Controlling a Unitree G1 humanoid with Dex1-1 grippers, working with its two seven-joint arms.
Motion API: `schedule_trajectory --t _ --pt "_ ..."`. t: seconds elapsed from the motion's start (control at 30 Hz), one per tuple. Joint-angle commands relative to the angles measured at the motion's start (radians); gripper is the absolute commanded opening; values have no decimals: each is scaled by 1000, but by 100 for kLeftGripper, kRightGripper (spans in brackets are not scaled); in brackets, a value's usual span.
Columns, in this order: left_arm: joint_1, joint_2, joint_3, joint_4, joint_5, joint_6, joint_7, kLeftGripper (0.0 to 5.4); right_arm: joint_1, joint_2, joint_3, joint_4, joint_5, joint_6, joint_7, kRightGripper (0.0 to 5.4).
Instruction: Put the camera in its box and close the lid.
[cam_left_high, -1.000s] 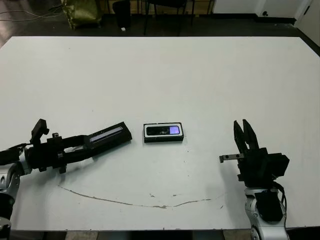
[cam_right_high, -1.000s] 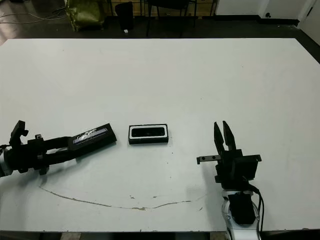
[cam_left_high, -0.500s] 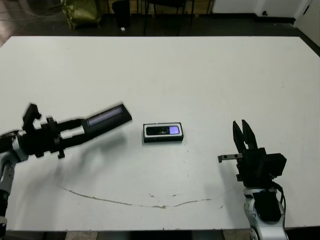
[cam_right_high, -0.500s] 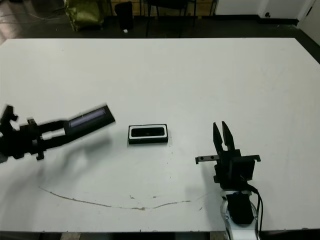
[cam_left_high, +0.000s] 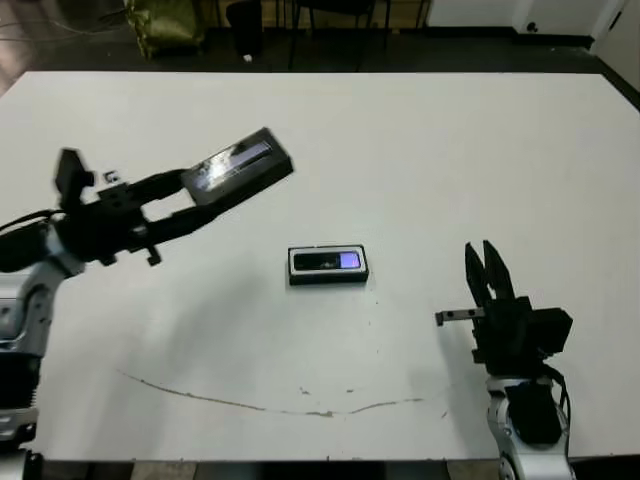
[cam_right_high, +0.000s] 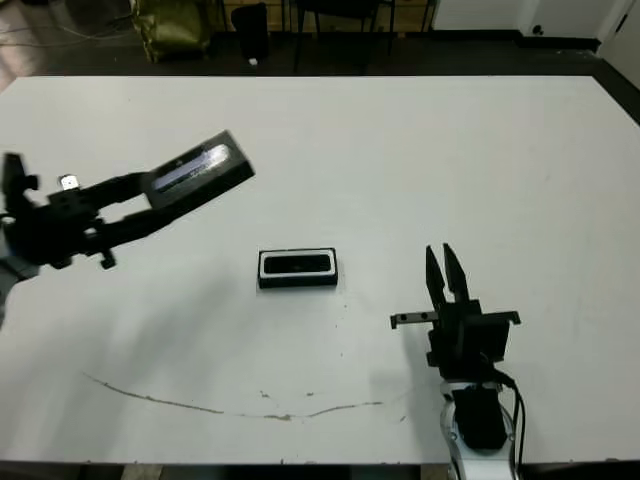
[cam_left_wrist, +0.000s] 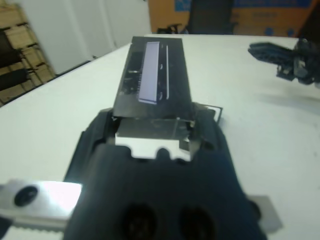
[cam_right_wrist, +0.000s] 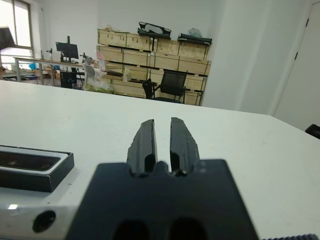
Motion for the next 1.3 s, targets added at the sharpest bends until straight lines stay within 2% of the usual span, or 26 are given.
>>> schedule_trajectory --t 0.03,0.27,0.5,0.7,1.07,1.3 --pt "-39 -1 -58 56 43 15 -35 192 17 -1 3 -9 -2 40 -3 0" --pt "-119 3 -160 135 132 47 -73 192 13 -1 6 -7 11 40 5 0" --pt "-164 -14 -217 217 168 60 -134 192 19 1 12 -27 -3 55 -5 0" --pt "-164 -28 -231 249 185 28 -163 192 21 4 14 -45 -5 79 -8 0" --pt "-135 -59 -240 243 170 55 -200 192 24 5 16 -54 -7 92 -5 0" --pt "-128 -97 -244 263 179 24 -195 192 23 4 12 -59 -6 108 -5 0"
